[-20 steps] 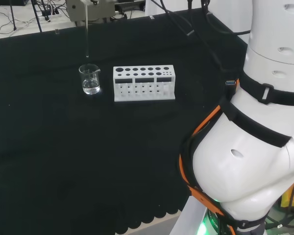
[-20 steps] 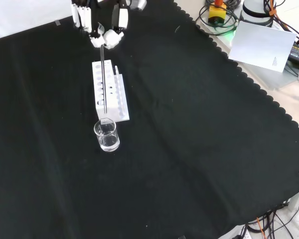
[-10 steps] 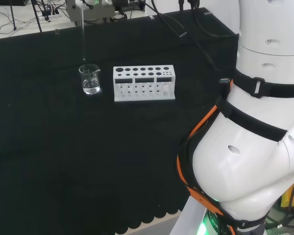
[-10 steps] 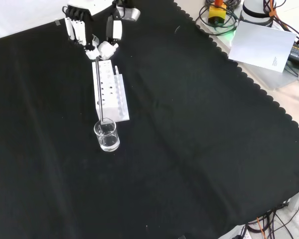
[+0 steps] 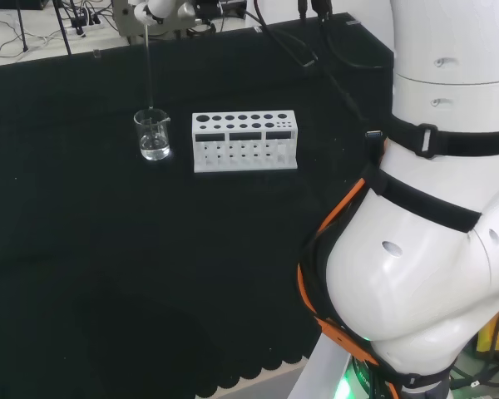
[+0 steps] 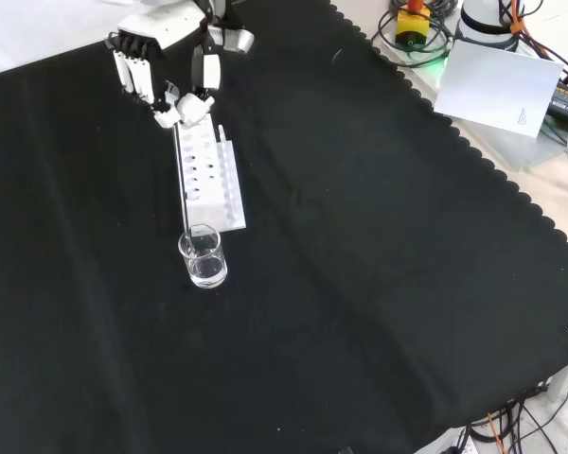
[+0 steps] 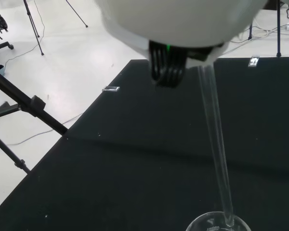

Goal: Stir in the beaker to the left of the white test tube rack with the glass rod.

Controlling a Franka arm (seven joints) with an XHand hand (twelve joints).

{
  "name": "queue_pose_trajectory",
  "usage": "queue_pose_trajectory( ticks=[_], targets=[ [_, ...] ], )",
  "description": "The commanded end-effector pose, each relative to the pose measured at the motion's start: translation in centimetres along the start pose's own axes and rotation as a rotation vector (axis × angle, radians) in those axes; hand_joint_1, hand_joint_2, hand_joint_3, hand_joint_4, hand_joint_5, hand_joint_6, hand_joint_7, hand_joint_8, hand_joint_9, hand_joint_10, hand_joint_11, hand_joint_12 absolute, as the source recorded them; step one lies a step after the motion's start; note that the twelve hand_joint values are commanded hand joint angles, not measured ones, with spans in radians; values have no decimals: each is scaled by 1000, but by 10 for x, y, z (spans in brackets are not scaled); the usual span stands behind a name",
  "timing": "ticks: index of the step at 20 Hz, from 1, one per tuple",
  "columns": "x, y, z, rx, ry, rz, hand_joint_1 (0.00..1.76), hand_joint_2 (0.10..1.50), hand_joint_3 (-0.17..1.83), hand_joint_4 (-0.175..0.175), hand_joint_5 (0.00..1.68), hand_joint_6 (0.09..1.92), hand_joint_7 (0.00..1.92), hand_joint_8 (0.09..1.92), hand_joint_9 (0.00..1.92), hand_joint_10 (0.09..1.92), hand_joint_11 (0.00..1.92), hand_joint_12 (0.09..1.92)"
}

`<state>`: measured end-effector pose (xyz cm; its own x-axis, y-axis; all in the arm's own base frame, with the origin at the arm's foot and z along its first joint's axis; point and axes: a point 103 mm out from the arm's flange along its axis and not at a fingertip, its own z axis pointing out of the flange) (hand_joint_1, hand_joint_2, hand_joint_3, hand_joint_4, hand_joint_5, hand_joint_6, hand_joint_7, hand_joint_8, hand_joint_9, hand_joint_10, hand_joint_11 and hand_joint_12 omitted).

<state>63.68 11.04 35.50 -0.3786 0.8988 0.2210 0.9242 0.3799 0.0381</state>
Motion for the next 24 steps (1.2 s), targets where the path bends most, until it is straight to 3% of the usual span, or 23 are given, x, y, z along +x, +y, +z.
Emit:
queue_pose_trajectory(
  ticks=[1,24],
  targets=[
    [-6,4,10,15,-1,1,1340,526,845,-175,1324,408,1425,740,1740,585,1394,1080],
    [-23,12,58,88,36,37,1339,529,840,-175,1323,405,1423,741,1738,593,1394,1074]
  ],
)
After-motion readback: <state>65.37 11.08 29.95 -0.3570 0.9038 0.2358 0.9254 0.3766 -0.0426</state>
